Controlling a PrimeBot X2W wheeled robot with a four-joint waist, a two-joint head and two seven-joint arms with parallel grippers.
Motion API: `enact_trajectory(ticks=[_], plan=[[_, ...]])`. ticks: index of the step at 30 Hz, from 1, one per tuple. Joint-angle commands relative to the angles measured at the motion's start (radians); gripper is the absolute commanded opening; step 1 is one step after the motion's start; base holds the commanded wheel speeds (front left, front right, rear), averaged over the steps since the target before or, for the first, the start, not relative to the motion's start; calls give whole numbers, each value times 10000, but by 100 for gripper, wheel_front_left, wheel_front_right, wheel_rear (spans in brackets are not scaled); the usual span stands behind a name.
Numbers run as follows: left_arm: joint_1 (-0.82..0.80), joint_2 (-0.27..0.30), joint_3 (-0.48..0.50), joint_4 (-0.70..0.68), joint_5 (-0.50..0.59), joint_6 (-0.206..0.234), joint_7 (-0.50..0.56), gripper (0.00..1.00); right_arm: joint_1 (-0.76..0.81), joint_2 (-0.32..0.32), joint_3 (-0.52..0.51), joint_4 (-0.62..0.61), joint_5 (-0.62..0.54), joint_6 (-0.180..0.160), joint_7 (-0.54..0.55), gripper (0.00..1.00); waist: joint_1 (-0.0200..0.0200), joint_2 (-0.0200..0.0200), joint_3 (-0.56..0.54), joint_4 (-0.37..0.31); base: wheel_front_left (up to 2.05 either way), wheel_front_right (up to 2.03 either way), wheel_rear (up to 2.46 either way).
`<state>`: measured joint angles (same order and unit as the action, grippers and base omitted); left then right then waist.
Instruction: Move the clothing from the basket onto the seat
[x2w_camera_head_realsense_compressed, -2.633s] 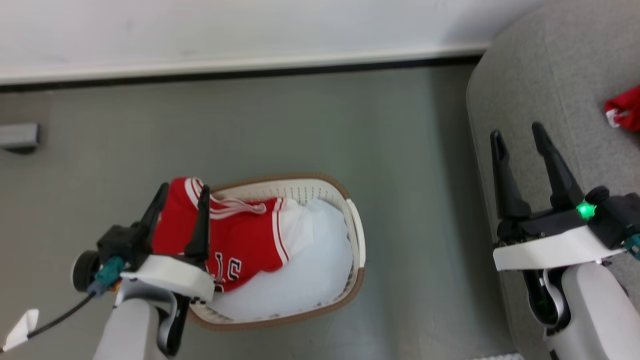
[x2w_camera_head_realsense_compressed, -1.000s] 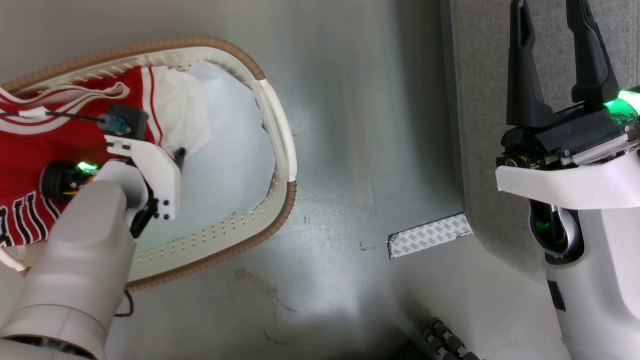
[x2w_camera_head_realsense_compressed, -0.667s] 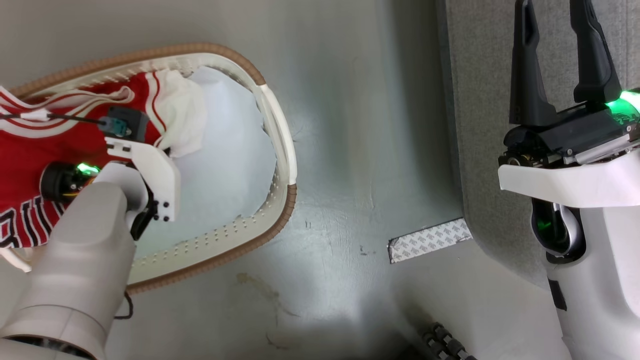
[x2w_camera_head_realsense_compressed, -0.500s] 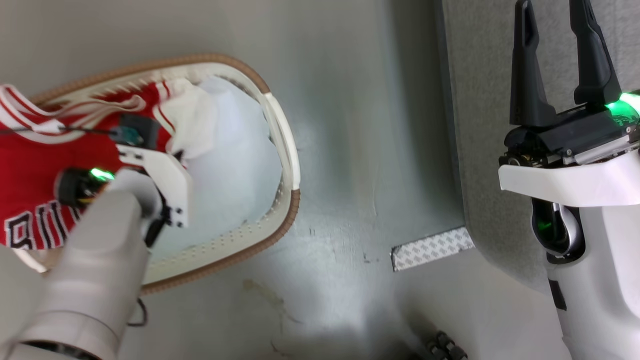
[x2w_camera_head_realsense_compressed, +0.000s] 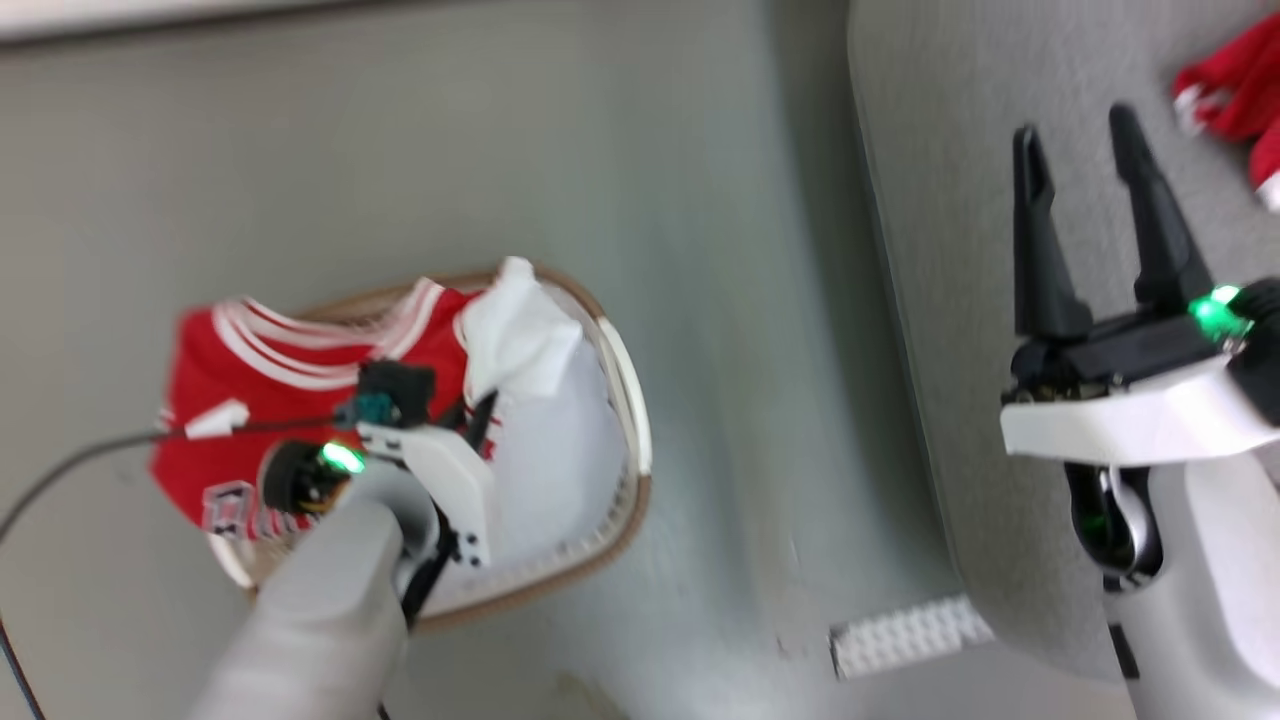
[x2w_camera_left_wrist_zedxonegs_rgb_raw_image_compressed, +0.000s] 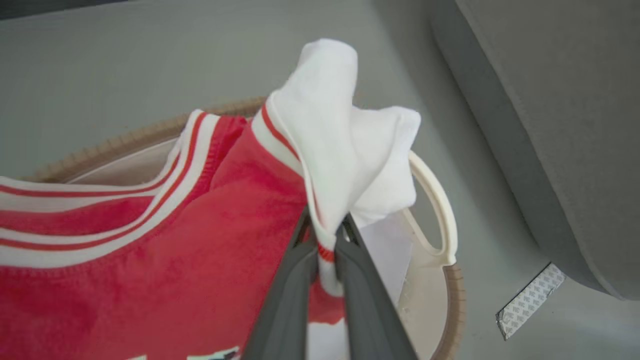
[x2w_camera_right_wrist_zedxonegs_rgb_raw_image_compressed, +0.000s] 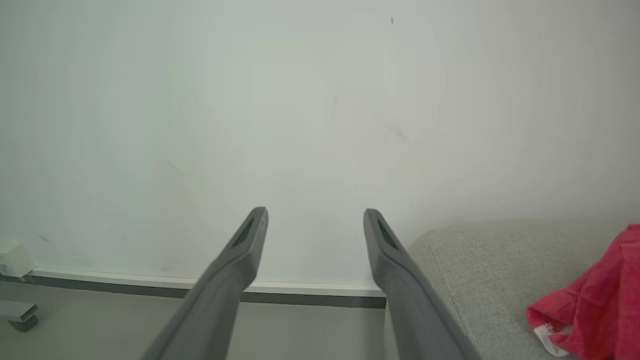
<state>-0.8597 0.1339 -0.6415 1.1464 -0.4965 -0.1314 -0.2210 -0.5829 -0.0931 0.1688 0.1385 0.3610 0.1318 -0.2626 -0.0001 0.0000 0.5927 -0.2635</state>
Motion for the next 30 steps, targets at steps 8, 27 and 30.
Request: enact_trajectory(ticks=[8, 27, 30], plan=[[1029, 22, -515, -1196, -624, 21, -422, 0, 1217, -441, 134, 581, 240, -22, -31, 100, 1, 0, -3085, 1106, 0, 0, 0], [2074, 598, -396, -5487, -355, 203, -351, 0, 3313, -470, 281, 1157, 711, -22, -13, 100, 1, 0, -6004, 1820, 0, 0, 0], [1980, 710, -416, -6238, -316, 360, -154, 0, 3457, -490, 340, 1184, 716, -22, -13, 100, 1, 0, -6074, 1862, 0, 0, 0]])
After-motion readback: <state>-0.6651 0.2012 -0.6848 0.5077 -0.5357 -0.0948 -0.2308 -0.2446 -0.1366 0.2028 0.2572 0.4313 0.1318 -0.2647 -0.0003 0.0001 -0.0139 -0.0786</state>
